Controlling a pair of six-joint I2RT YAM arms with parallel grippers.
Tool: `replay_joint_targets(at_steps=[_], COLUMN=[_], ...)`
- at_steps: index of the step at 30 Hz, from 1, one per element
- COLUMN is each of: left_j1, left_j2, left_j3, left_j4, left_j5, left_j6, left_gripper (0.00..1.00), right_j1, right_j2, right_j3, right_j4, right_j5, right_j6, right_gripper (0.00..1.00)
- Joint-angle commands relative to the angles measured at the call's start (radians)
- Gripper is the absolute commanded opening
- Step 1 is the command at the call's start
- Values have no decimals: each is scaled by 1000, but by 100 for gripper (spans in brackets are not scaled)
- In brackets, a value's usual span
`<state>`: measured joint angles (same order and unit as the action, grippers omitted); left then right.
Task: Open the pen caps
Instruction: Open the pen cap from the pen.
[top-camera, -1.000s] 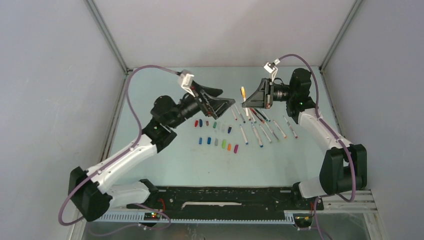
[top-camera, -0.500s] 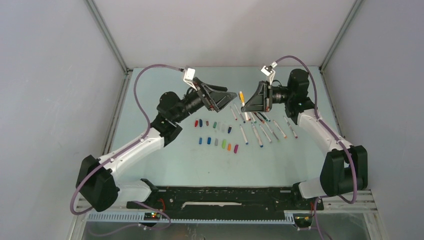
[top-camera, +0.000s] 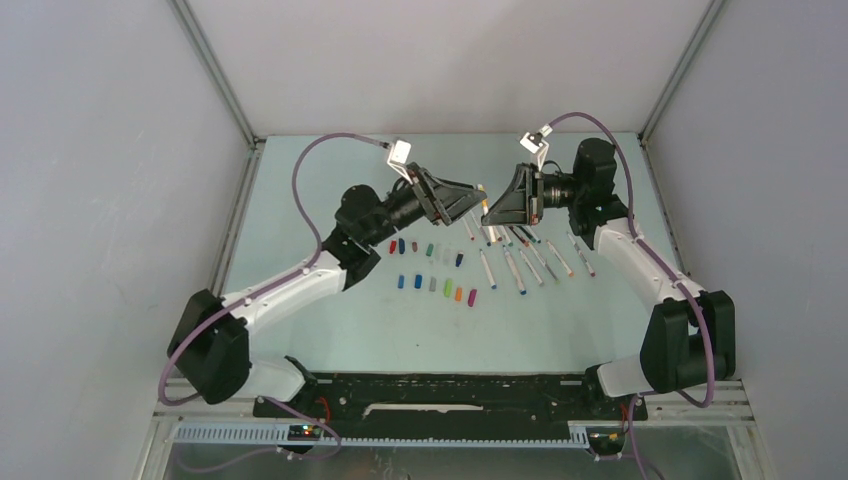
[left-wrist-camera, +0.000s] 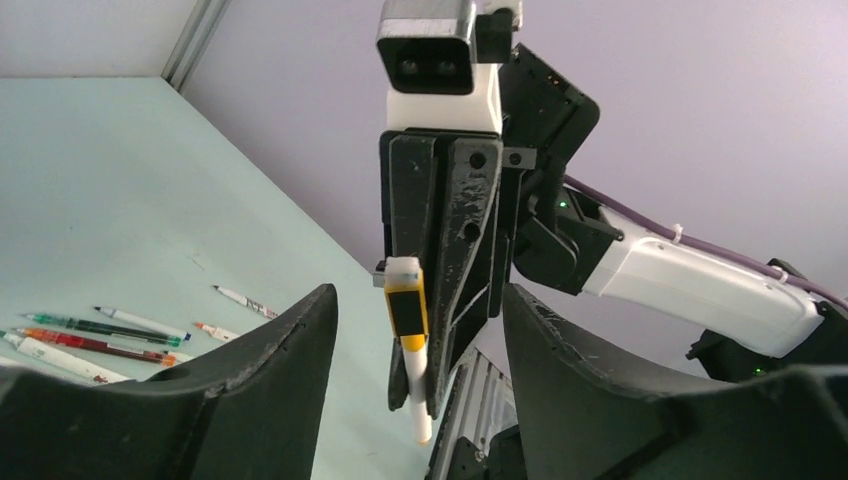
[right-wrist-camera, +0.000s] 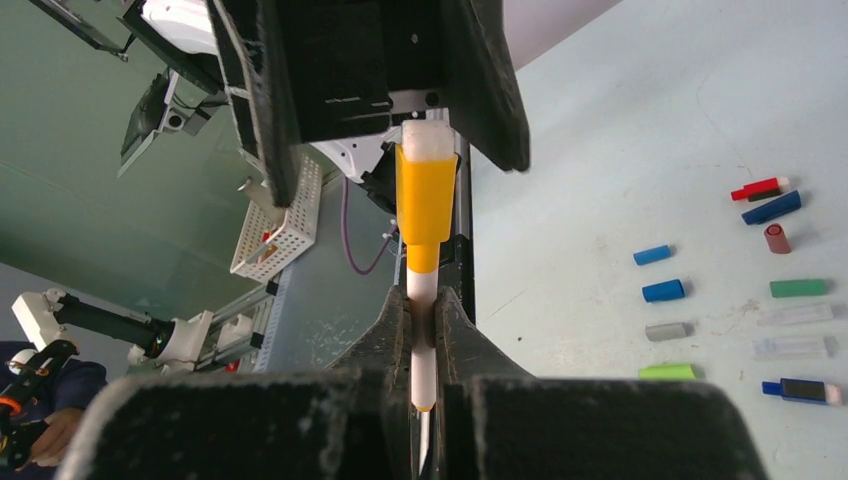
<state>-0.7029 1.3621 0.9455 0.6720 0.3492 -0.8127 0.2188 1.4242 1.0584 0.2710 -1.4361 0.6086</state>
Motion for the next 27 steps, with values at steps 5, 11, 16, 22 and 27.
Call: replay_joint_targets(at_steps=[5,11,16,22,27], left_j1=[-21,-21,-11,59,110], left_j2=[56,82,26,-40,-83], left_j3=[74,99,77,99,118], left_j4=[54,86,86,102,181], left_j5=[58,118,44,-60,-208], left_j6=[-32,-48,12,66,94], left_gripper=[49,4,0,0,0], right_j1=[9,8,9,27,66], right_j2=[-28,-28,-29,-23,-11], right_j3=[1,1,1,1,1], right_j4=[0,-16,-85,-209,-316], right_j5=[-4,3,12,27,42], right_j6=[-31,-50,-117,-240,-345], right_gripper=[0,0,0,0,0])
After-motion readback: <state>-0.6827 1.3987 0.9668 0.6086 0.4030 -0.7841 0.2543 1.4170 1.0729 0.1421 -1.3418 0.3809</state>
